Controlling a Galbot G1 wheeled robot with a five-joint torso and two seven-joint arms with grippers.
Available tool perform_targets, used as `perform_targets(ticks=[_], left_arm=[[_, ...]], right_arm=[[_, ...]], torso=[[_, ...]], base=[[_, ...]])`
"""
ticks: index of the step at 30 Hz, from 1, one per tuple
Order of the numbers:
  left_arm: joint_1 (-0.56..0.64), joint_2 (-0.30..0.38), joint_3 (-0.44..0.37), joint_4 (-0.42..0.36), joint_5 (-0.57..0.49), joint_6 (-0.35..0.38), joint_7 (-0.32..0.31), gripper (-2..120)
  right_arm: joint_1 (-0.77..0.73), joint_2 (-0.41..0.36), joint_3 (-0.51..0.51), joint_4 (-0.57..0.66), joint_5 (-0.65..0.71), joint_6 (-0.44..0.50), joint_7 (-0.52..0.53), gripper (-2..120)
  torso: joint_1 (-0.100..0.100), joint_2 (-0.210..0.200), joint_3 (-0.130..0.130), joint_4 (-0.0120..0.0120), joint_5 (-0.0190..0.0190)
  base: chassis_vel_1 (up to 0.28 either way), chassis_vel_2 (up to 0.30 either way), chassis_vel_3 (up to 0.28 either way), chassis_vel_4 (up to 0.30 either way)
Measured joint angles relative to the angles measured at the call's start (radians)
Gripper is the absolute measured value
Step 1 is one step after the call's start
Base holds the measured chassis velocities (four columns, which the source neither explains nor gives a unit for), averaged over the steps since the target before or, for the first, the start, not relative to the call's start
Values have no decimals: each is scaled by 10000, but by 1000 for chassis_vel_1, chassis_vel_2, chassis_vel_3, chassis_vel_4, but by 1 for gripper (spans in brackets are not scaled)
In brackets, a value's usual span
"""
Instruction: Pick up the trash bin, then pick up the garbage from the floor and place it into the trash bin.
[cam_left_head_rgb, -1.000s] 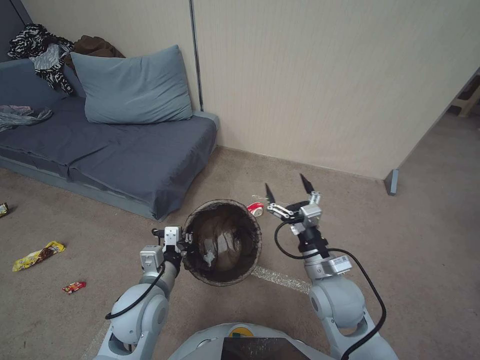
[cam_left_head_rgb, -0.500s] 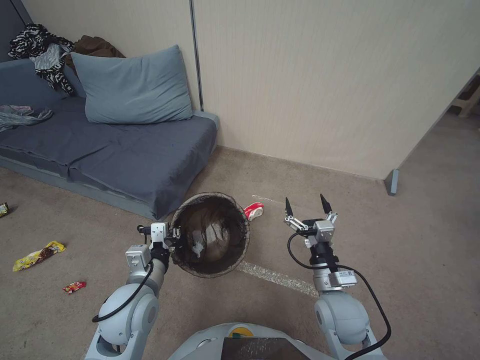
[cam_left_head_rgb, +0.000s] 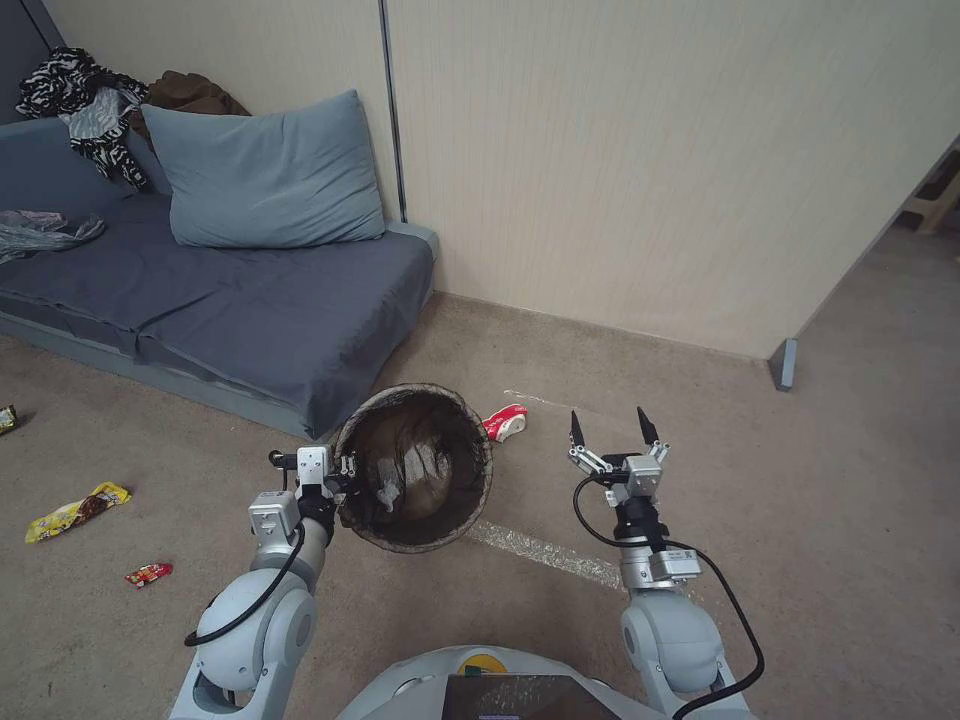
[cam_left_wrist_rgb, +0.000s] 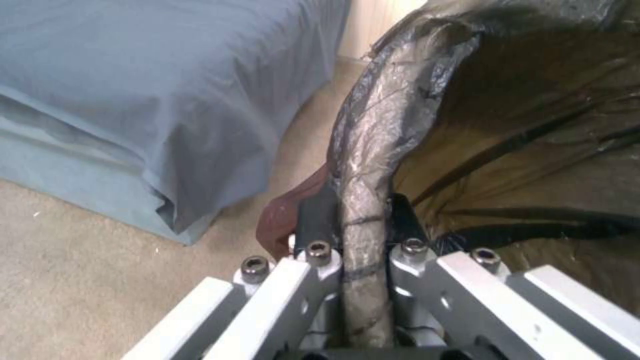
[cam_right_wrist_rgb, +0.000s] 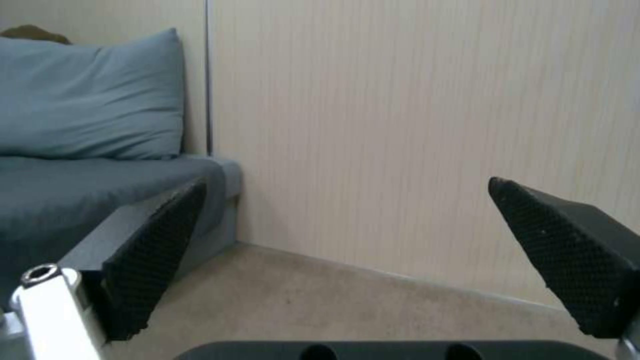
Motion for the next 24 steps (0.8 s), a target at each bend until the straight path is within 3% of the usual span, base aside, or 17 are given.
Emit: perform_targets(ticks=[13, 24], left_arm=[[21, -43, -8, 107, 145, -42, -8, 2], [-12, -71, 16, 189, 145, -67, -5, 2]], right_arm=[[110, 57, 34, -172, 140, 37, -300, 99], [184, 50, 114, -186, 174, 32, -302, 99]], torso=[[-1, 0, 0, -1, 0], [2, 0, 2, 1, 0]], base=[[-2, 4, 4, -4], [-134, 128, 117, -135]])
